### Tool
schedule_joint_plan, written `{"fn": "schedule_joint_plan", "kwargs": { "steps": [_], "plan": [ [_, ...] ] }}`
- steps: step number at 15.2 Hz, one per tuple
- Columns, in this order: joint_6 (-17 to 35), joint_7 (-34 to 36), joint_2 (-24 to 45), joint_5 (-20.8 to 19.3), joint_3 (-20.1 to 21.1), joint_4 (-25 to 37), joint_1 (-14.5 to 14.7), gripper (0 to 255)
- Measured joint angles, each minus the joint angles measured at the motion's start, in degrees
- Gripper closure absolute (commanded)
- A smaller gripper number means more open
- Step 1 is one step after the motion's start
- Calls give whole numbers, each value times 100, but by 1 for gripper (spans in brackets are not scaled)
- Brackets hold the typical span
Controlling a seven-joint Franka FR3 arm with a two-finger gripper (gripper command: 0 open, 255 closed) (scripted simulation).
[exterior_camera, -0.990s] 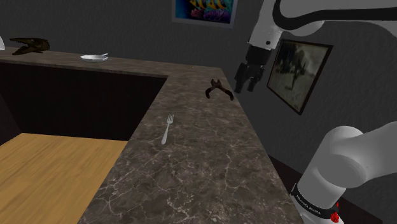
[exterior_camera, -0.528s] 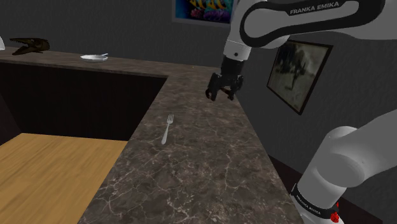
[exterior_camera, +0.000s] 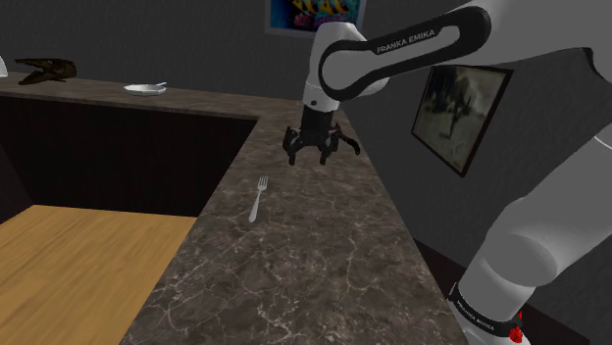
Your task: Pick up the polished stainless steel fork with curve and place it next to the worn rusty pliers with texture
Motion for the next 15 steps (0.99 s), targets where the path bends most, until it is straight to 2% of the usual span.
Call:
{"fn": "schedule_joint_plan", "kwargs": {
  "steps": [7, 11, 15],
  "plan": [
    [463, 1713, 1695, -828, 357, 1068, -64, 0],
    [455, 2597, 2730, -1362, 292, 1959, 71, 0],
    [377, 3259, 3606, -1719, 113, 2792, 264, 0]
  ]
}}
